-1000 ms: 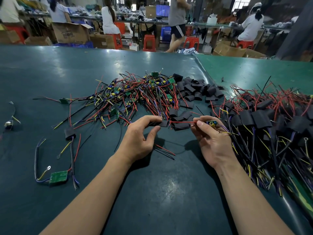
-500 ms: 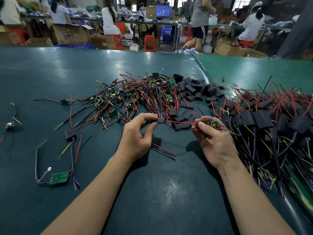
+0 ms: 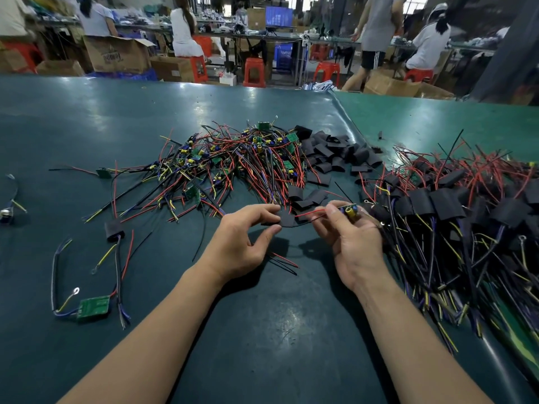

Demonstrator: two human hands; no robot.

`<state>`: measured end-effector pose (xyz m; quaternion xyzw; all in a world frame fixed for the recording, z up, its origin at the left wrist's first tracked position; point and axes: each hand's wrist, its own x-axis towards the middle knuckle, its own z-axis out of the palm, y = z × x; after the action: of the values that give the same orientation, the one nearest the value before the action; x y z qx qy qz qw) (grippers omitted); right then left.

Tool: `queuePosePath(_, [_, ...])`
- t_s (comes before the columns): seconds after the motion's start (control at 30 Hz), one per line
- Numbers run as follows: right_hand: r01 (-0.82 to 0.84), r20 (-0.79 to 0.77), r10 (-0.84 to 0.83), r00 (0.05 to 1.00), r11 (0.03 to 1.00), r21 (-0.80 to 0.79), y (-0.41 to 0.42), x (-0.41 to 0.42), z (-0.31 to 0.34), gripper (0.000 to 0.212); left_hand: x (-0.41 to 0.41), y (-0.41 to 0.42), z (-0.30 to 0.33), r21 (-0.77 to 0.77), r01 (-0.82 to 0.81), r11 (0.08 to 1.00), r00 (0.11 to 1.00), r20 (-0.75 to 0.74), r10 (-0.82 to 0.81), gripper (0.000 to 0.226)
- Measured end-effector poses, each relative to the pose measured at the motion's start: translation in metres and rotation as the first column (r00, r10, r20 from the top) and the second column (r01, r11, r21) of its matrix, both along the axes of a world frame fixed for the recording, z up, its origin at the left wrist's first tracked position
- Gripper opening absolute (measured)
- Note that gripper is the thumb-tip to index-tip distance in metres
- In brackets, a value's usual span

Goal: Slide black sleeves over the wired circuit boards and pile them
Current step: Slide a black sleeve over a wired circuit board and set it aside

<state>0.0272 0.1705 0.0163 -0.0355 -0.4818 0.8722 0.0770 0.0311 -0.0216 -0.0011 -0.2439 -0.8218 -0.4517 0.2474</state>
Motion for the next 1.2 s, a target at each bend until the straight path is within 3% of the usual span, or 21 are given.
queuePosePath(0.23, [-0.059, 0.051, 0.054, 0.997, 0.992, 0.112, -0.004, 0.005, 0.001, 0.003, 0.003, 0.003, 0.006, -0.253, -0.076, 0.964, 0.997, -0.045, 0.067, 0.025])
queuePosePath(0.4, [-0.052, 0.032, 0.047, 0.998, 0.982, 0.18, -0.006, 0.005, -0.001, 0.022, 0.004, 0.004, 0.007, -0.223, 0.003, 0.975, 0.998, 0.059, 0.011, 0.014])
queuePosePath(0.53, [-0.109, 0.027, 0.106, 0.994, 0.948, 0.3, -0.004, 0.006, -0.002, 0.008, 0.003, 0.003, 0.006, -0.199, 0.099, 0.975, 0.986, 0.149, -0.069, 0.011])
queuePosePath(0.7, [-0.191, 0.033, 0.191, 0.981, 0.926, 0.325, -0.005, 0.009, 0.001, 0.005, -0.002, 0.003, 0.007, -0.195, 0.124, 0.973, 0.978, 0.19, -0.087, 0.017])
queuePosePath(0.97, [-0.262, 0.023, 0.266, 0.964, 0.928, 0.265, -0.005, 0.011, 0.008, 0.018, -0.006, 0.0, 0.004, -0.045, -0.042, 0.998, 0.997, 0.064, 0.044, 0.022])
queuePosePath(1.07, [-0.228, 0.028, 0.228, 0.973, 0.94, 0.255, -0.005, 0.011, 0.008, 0.028, -0.005, -0.001, 0.003, -0.061, -0.097, 0.993, 0.993, -0.069, 0.092, 0.023])
queuePosePath(1.2, [-0.162, -0.019, 0.177, 0.984, 0.932, 0.324, -0.005, 0.01, 0.006, 0.018, -0.001, 0.004, 0.004, -0.134, -0.151, 0.979, 0.966, -0.23, 0.118, 0.028])
